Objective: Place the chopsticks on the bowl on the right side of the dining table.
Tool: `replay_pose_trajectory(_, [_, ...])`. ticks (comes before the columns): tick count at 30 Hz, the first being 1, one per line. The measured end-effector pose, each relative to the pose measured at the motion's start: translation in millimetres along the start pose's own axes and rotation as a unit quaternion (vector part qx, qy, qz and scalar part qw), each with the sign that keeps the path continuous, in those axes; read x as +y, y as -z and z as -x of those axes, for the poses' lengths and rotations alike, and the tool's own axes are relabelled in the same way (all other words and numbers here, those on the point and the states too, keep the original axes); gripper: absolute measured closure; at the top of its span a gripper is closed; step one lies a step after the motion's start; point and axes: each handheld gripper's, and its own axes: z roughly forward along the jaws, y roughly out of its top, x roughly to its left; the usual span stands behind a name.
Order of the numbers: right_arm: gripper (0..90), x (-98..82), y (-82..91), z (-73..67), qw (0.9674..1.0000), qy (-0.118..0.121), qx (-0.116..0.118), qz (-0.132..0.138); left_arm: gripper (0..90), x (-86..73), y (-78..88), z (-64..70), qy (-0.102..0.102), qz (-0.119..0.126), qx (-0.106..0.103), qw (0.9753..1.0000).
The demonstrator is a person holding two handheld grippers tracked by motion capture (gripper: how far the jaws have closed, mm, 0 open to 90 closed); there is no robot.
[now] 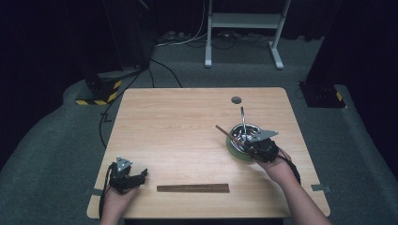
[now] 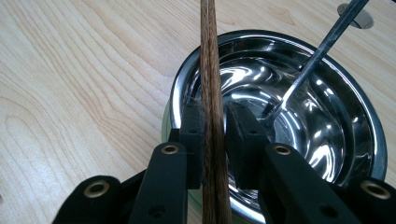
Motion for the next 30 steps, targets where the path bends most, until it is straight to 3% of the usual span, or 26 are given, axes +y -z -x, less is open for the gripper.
replay_pose_trajectory(8, [71.1,1.9,5.0,-2.1,0.9998,-0.010,-0.007,0.012,19.3,0.0,0.0,0.1,0.000,0.000,0.000,1.0000])
replay_pose_trajectory(15, [77.7,-6.6,28.5,-17.9,0.9977,-0.021,-0.045,0.047,19.4,-0.1,-0.3,0.1,0.002,0.003,-0.001,1.0000])
replay_pose_trajectory(18, [83.8,-19.1,34.9,-27.7,0.9952,-0.035,-0.072,0.056,19.4,0.0,0.0,0.1,0.001,0.000,0.001,1.0000])
replay_pose_trajectory(24, [88.9,-48.6,38.5,-41.8,0.9897,-0.076,-0.091,0.080,19.4,0.0,0.0,0.2,0.001,0.000,0.001,1.0000])
replay_pose_trajectory(30, [88.8,-63.4,36.2,-57.1,0.9859,-0.076,-0.113,0.096,19.7,-0.4,-1.1,1.5,0.009,0.008,0.001,0.9999])
